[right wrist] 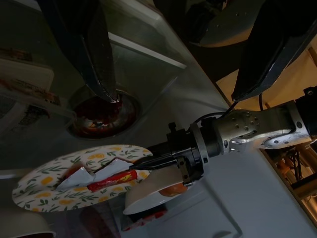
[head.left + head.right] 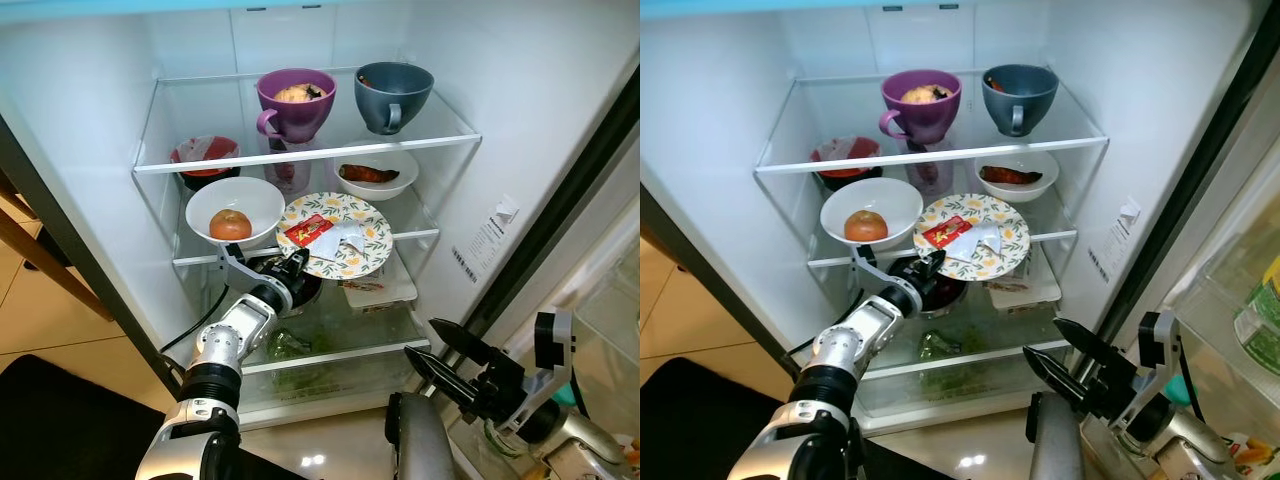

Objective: Restocking fridge

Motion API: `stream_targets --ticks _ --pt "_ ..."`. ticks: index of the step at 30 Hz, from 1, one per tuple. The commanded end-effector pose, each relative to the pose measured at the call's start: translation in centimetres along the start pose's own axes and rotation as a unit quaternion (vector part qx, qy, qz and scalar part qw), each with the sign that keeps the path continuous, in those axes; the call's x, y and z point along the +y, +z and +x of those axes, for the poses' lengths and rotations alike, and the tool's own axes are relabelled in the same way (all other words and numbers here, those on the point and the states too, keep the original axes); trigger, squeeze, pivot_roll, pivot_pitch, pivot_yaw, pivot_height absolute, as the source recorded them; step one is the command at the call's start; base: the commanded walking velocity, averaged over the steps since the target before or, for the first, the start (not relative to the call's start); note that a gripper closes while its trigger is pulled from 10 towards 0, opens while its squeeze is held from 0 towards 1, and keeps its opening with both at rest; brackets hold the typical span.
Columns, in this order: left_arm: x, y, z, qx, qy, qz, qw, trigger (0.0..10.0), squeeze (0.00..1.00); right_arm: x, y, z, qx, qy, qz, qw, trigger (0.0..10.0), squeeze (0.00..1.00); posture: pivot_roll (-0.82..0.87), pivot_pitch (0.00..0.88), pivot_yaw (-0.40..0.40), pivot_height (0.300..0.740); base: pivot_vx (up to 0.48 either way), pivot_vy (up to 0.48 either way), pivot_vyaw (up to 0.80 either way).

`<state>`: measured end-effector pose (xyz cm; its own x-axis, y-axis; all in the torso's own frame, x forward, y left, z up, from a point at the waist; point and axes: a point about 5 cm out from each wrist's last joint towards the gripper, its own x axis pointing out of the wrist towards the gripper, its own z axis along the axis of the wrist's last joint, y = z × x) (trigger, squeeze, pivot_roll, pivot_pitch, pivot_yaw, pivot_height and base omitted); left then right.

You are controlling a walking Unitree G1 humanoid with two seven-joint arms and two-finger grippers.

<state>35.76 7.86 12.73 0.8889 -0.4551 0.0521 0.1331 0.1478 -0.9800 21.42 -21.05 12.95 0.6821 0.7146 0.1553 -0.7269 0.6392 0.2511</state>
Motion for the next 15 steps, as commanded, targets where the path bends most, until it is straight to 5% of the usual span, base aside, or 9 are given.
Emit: stream_targets --ticks 1,15 --pt "-0.5 -0.6 0.7 0.001 -0.006 -0.002 1.000 10.0 0.00 0.4 0.1 0.2 0.006 0.010 0.001 1.000 10.0 0.00 -0.10 0.154 0.034 0.375 0.000 0.000 0.00" --pt "-1.7 0.6 1.9 -0.008 -0.013 0.011 1.000 10.0 0.00 1.2 0.3 0.2 0.012 0.021 0.001 1.000 10.0 0.00 -0.11 0.193 0.028 0.375 0.000 0.000 0.00"
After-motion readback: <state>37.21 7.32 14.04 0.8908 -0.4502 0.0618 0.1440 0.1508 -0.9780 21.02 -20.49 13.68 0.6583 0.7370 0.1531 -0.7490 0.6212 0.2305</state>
